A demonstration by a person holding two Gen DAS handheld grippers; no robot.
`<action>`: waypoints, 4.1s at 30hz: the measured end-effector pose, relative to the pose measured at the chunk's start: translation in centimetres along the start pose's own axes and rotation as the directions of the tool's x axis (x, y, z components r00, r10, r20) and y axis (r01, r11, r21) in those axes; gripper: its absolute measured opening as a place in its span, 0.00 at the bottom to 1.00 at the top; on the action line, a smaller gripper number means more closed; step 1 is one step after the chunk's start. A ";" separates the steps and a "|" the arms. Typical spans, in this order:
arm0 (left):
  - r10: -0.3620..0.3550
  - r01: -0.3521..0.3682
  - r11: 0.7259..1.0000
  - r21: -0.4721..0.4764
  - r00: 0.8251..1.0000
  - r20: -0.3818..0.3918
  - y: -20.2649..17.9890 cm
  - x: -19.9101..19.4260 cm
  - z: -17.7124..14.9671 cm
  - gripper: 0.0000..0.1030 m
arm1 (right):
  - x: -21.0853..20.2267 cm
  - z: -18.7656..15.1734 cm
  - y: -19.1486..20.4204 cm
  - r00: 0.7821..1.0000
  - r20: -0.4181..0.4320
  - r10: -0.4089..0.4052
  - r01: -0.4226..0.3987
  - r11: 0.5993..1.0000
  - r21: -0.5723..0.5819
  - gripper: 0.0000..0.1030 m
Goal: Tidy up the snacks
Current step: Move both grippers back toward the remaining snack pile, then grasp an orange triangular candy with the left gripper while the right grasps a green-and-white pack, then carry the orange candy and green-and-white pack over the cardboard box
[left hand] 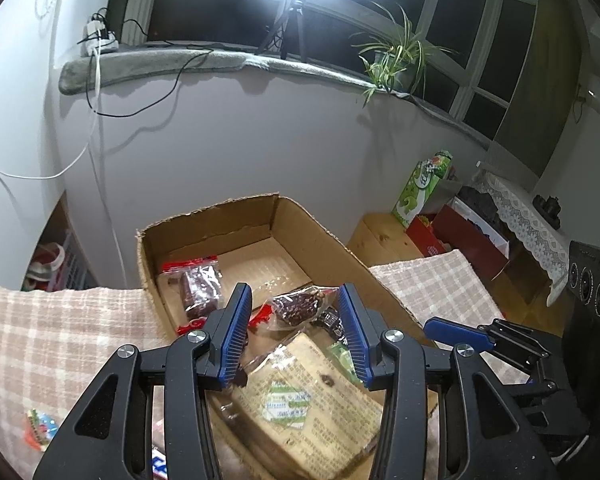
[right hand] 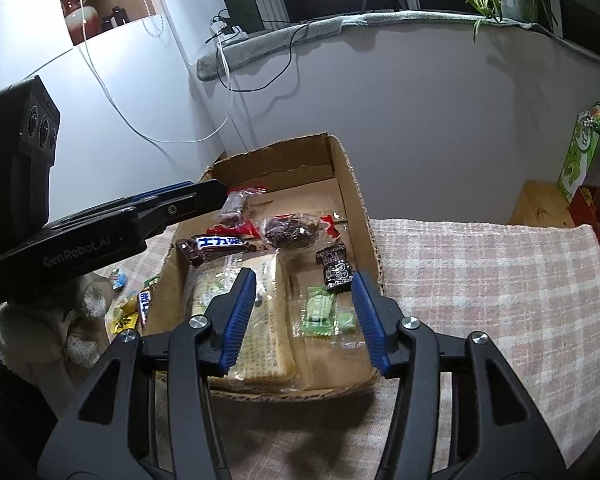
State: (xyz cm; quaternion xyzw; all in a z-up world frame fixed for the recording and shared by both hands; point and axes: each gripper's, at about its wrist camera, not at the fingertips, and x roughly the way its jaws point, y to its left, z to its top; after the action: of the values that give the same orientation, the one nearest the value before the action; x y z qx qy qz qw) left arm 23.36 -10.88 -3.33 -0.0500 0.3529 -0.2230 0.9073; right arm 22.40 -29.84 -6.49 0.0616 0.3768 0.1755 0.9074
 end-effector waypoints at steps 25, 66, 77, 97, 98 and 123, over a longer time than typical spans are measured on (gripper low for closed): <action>0.125 -0.114 0.985 -0.127 0.989 0.084 8.1 -12.0 -4.8 0.51 | -2.8 -4.9 9.7 0.994 -0.019 0.112 -0.113 0.988 -0.104 0.62; 0.172 -0.194 0.959 -0.209 0.978 -0.116 18.7 -6.3 -10.2 0.51 | 13.9 -5.9 22.2 0.954 -0.242 0.177 -0.221 0.961 -0.166 0.52; 0.202 -0.223 0.963 -0.149 0.969 -0.144 18.2 -5.2 -10.8 0.33 | 15.2 -6.1 23.3 0.958 -0.251 0.141 -0.198 0.955 -0.220 0.34; 0.231 -0.244 0.953 -0.178 0.968 -0.094 18.5 -7.6 -11.2 0.21 | 12.3 -6.1 22.3 0.967 -0.189 0.171 -0.209 0.956 -0.207 0.25; 0.230 -0.243 0.953 -0.181 0.969 -0.089 18.5 -7.9 -11.2 0.21 | 12.0 -6.1 22.3 0.968 -0.182 0.172 -0.208 0.956 -0.206 0.25; 0.157 -0.146 0.979 -0.146 0.985 0.068 12.0 -11.1 -7.1 0.21 | 1.7 -3.0 16.5 0.985 0.003 0.173 -0.170 0.971 -0.168 0.25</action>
State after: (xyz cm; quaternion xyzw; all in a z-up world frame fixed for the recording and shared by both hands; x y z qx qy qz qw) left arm 15.85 5.23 -4.76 -0.0954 0.3342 -0.1258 0.9292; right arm 16.94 -13.93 -5.76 0.0192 0.3461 0.2834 0.8942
